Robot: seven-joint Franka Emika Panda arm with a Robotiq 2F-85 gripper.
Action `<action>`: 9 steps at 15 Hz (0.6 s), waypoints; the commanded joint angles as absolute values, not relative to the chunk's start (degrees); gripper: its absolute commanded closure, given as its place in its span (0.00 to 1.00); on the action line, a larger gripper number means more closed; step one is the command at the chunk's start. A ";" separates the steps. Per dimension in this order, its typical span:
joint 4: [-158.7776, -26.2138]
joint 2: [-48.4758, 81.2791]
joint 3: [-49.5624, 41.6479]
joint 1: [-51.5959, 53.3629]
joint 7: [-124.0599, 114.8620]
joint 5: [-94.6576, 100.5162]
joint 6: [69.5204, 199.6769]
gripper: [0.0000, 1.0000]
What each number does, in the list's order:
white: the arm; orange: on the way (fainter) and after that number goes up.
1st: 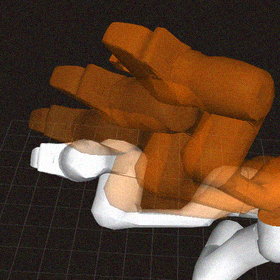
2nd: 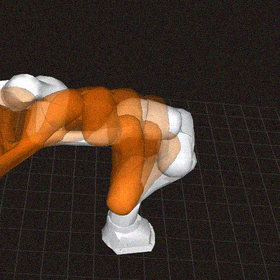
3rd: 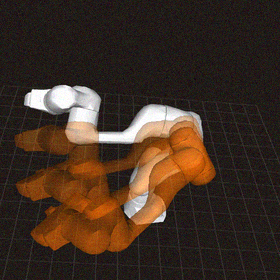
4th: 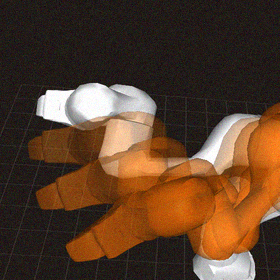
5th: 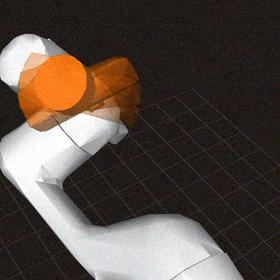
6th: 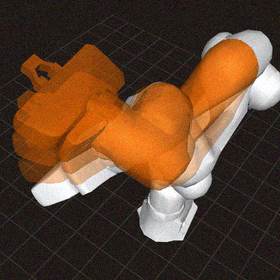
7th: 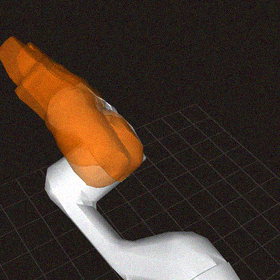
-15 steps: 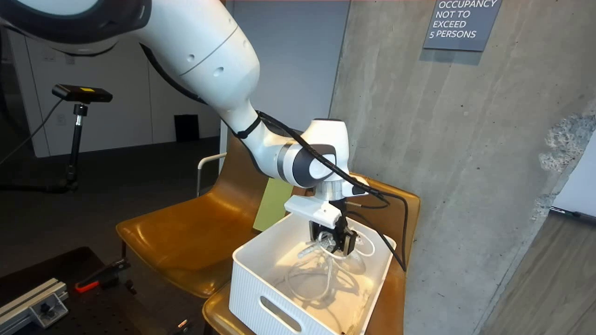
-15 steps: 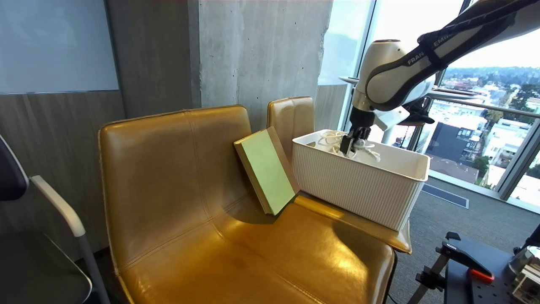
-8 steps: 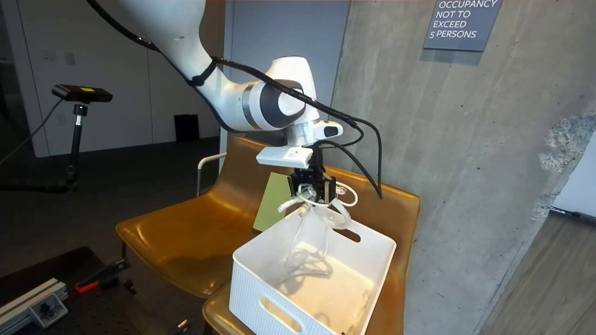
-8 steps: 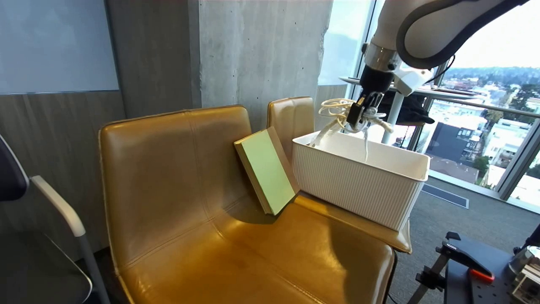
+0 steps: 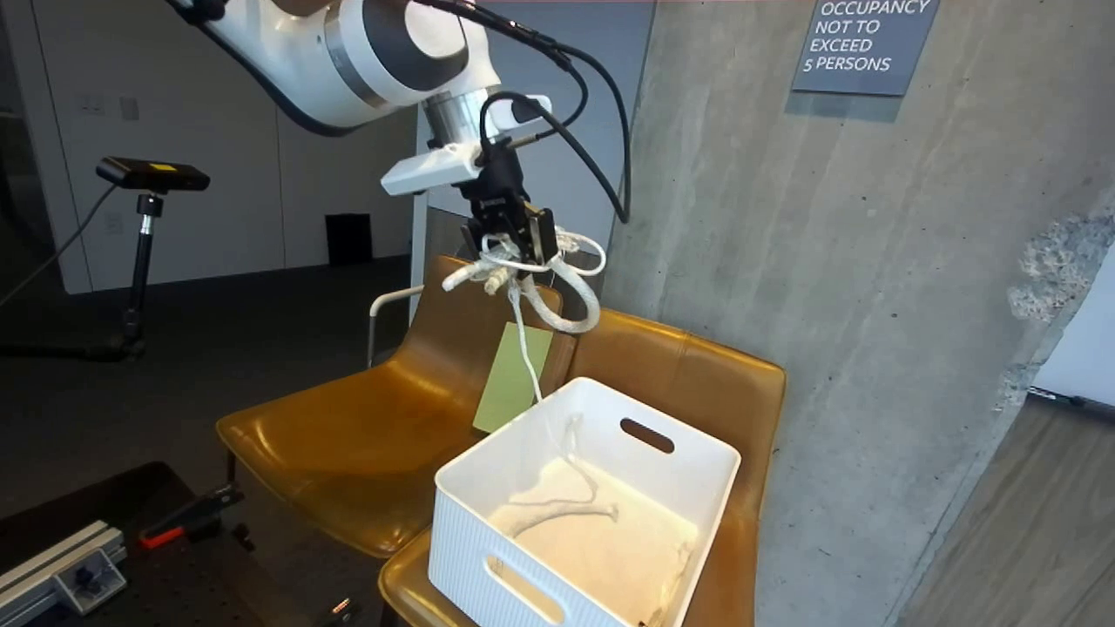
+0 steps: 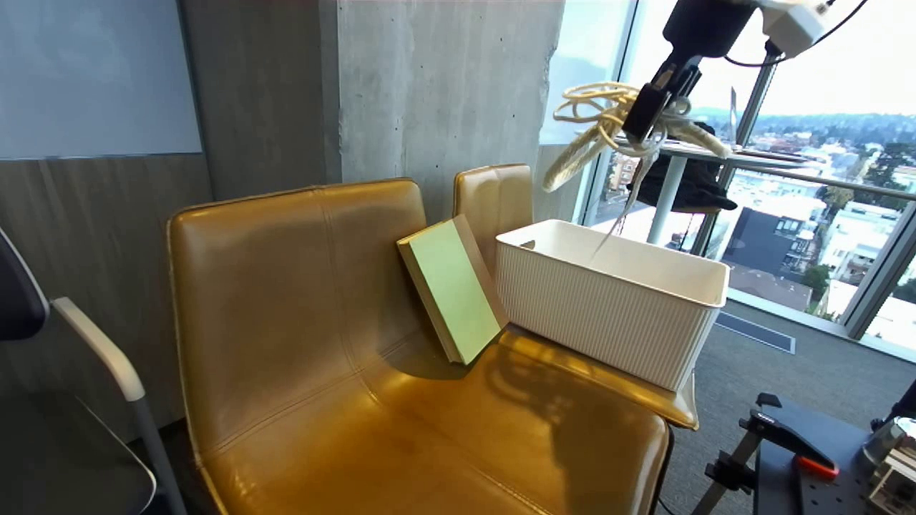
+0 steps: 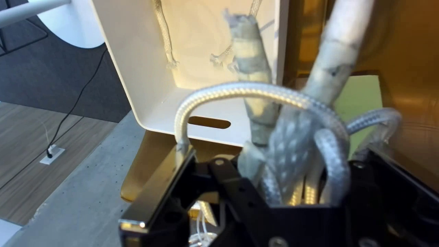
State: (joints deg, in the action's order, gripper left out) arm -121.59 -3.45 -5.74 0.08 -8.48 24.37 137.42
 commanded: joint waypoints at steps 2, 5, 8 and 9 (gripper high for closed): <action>-118.78 -7.27 3.55 3.64 -13.78 24.88 130.52 1.00; -112.77 -4.09 9.44 6.90 -17.07 24.41 126.49 1.00; -108.36 0.09 12.71 9.35 -19.84 25.26 124.72 1.00; -107.09 1.15 13.00 9.91 -19.70 24.98 124.15 1.00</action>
State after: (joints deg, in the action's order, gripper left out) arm -112.87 -3.55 11.83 8.75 -18.76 24.33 126.93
